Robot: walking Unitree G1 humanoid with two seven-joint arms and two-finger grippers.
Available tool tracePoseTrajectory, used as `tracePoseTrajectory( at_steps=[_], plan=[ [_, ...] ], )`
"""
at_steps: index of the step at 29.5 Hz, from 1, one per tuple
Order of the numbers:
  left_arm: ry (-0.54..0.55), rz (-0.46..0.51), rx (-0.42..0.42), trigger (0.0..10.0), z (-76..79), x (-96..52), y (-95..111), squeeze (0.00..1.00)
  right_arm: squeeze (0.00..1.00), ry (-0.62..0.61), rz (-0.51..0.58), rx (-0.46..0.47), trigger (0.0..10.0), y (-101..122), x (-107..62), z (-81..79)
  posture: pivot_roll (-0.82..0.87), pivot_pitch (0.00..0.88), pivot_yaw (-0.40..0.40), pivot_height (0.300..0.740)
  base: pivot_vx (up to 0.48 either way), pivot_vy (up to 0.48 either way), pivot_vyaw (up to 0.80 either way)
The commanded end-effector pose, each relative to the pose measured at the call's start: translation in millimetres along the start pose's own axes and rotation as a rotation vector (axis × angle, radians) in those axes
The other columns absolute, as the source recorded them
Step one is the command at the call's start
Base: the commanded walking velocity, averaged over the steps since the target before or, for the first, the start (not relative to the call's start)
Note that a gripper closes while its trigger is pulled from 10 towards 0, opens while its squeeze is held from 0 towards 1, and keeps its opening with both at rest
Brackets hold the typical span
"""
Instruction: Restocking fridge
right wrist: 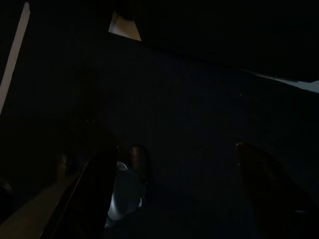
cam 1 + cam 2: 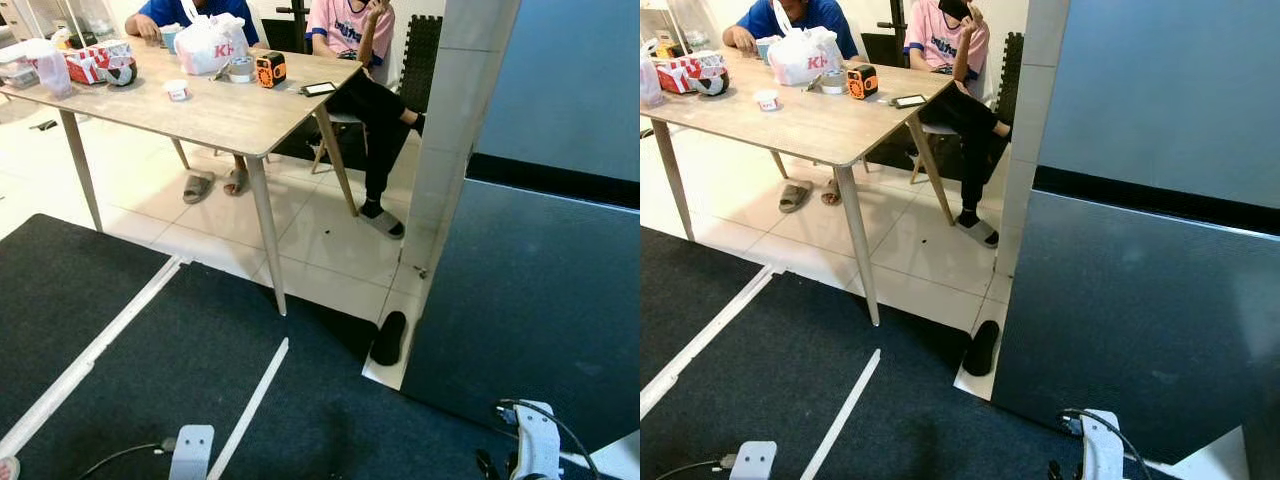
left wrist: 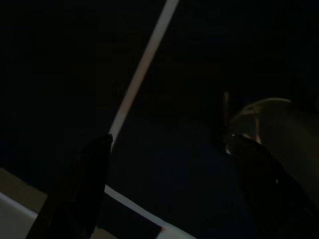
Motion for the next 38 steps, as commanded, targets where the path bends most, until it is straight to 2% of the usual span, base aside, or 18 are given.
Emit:
tracePoseTrajectory(
  at_steps=[1, 6, 22, 35, 38],
  plan=[
    [-0.029, -0.037, 0.009, 10.0, 12.4, -3.0, -15.4, 0.00, 0.00, 0.010, 0.007, -0.009, 10.0, 1.9, 0.7, -3.3, -0.05, 0.000, 0.008, 0.740, 0.000, 0.000, 0.80],
    [-0.051, -0.056, 0.016, 10.0, 18.6, -4.8, -22.9, 0.00, 0.00, 0.015, -0.002, -0.009, 10.0, -0.9, 0.8, -4.4, -0.04, 0.000, 0.006, 0.740, 0.000, 0.000, 0.80],
    [-0.091, -0.010, 0.028, 10.0, 22.1, -1.9, -7.3, 0.00, 0.00, 0.014, -0.015, -0.046, 10.0, -2.3, -0.1, -1.1, -0.04, 0.000, 0.000, 0.740, 0.000, 0.000, 0.80],
    [-0.106, -0.026, 0.028, 10.0, 28.0, -3.8, -15.1, 0.00, 0.00, 0.009, -0.008, -0.035, 10.0, -2.3, 0.1, -1.6, -0.04, 0.000, -0.004, 0.740, 0.000, 0.000, 0.78],
    [-0.112, -0.026, 0.024, 10.0, 28.6, -3.8, -15.1, 0.00, 0.00, 0.002, 0.000, -0.028, 10.0, -0.7, 0.0, -0.5, -0.04, 0.000, -0.005, 0.740, 0.000, 0.000, 0.00]
  ],
)
Point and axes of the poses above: a point about 5 cm out from each wrist's last joint towards the gripper, its own x axis pointing out of the wrist towards the gripper, its own y axis along the axis of the wrist's last joint, z = x × y, the point moved 2 cm from there along x, pointing out of the wrist towards the gripper, and after that the axes turned 14 degrees about x, right-handed, at the moved point
